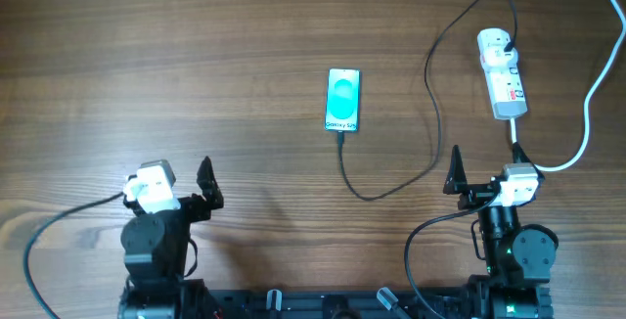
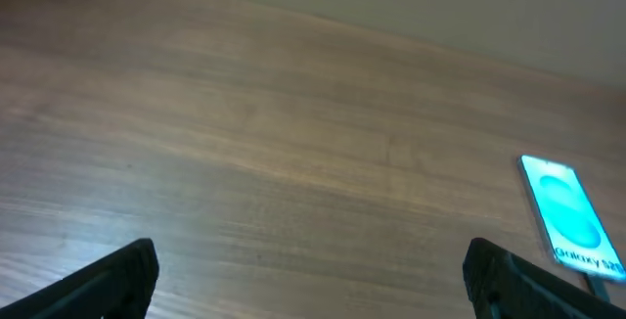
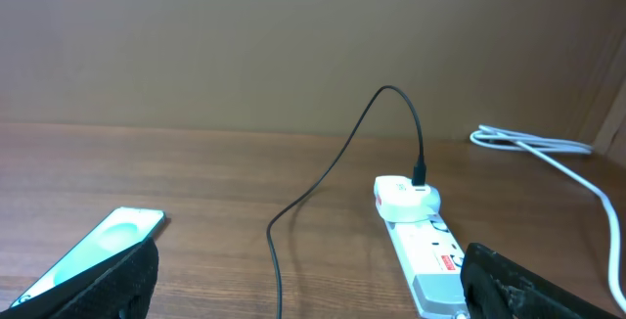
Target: Plug charger to phone and switch on socket
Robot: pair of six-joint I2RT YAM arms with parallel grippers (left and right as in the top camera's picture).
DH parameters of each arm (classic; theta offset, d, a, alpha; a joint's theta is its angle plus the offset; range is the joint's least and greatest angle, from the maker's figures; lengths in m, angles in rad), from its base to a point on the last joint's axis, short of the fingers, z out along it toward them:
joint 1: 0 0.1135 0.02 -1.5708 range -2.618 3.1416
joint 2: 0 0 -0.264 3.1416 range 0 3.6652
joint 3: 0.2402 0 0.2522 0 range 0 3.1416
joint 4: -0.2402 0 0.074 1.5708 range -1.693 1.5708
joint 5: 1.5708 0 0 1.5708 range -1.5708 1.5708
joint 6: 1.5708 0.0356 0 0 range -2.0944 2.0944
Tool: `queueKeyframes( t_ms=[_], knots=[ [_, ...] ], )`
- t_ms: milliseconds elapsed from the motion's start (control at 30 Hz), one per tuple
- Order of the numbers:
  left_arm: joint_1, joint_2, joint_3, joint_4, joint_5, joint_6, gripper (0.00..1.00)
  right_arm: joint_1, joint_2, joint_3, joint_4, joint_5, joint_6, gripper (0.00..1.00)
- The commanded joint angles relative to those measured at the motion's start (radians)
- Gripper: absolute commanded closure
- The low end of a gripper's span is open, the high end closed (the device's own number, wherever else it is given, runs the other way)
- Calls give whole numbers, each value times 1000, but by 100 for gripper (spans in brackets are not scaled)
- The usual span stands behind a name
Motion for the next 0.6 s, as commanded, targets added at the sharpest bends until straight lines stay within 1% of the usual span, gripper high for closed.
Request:
queueKeyframes(
  t_ms=[0, 67, 133, 167, 233, 267, 300, 400, 433, 567],
  knots=[
    [7, -88, -98, 79, -12, 11, 0, 6, -7, -2, 2, 6, 15, 0],
    [6, -119, -122, 132, -43, 11, 0, 6, -7, -2, 2, 6, 15, 0],
    [5, -148, -124, 135, -100, 13, 0, 6, -7, -2, 2, 6, 15, 0],
    [5, -150, -127, 163, -104, 56, 0, 6, -7, -2, 2, 6, 15, 0],
    [5, -150, -151, 248, -104, 116, 0, 6, -7, -2, 2, 6, 15, 0],
    [5, -150, -181, 335, -105, 136, 0, 6, -7, -2, 2, 6, 15, 1],
    [5, -150, -197, 369, -109, 135, 0, 6, -7, -2, 2, 6, 15, 0],
    [5, -150, -197, 359, -130, 136, 0, 6, -7, -2, 2, 6, 15, 0],
    [5, -150, -197, 315, -129, 135, 0, 6, -7, -2, 2, 6, 15, 0],
    [5, -150, -197, 316, -110, 140, 0, 6, -7, -2, 2, 6, 15, 0]
  ],
)
